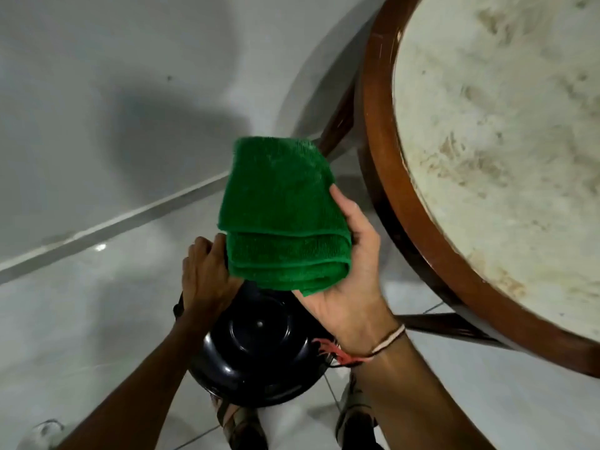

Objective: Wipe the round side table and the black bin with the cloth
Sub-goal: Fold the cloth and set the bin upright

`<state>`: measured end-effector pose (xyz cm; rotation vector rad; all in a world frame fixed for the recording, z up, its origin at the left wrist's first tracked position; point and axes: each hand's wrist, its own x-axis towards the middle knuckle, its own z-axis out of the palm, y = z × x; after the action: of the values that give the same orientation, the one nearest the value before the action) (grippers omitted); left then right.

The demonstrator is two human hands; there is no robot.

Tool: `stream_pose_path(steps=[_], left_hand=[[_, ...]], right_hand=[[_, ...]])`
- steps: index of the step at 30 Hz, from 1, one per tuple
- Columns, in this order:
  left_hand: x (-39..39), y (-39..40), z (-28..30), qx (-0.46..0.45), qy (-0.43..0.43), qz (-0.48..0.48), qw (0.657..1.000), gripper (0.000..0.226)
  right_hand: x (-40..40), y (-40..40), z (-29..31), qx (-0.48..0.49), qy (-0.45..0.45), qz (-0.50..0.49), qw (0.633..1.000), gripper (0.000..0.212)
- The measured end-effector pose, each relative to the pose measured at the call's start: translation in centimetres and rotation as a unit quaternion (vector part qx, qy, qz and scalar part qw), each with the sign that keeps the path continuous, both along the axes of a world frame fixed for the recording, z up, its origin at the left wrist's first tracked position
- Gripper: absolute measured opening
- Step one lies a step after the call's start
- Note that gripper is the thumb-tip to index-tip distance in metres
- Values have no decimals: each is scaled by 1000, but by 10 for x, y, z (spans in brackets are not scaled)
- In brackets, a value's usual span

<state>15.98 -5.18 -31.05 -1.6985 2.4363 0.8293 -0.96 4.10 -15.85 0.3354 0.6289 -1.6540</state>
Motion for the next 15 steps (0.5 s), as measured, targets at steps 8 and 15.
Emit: stream_pose_path(steps=[8, 15], left_hand=[[-5, -27, 8, 18, -18, 10, 1000, 57], [-55, -15, 158, -121, -8, -121, 985, 94]], right_hand=[[-91, 2, 77, 201, 650, -118, 723, 47], [-148, 30, 60, 447, 803, 266, 291, 56]])
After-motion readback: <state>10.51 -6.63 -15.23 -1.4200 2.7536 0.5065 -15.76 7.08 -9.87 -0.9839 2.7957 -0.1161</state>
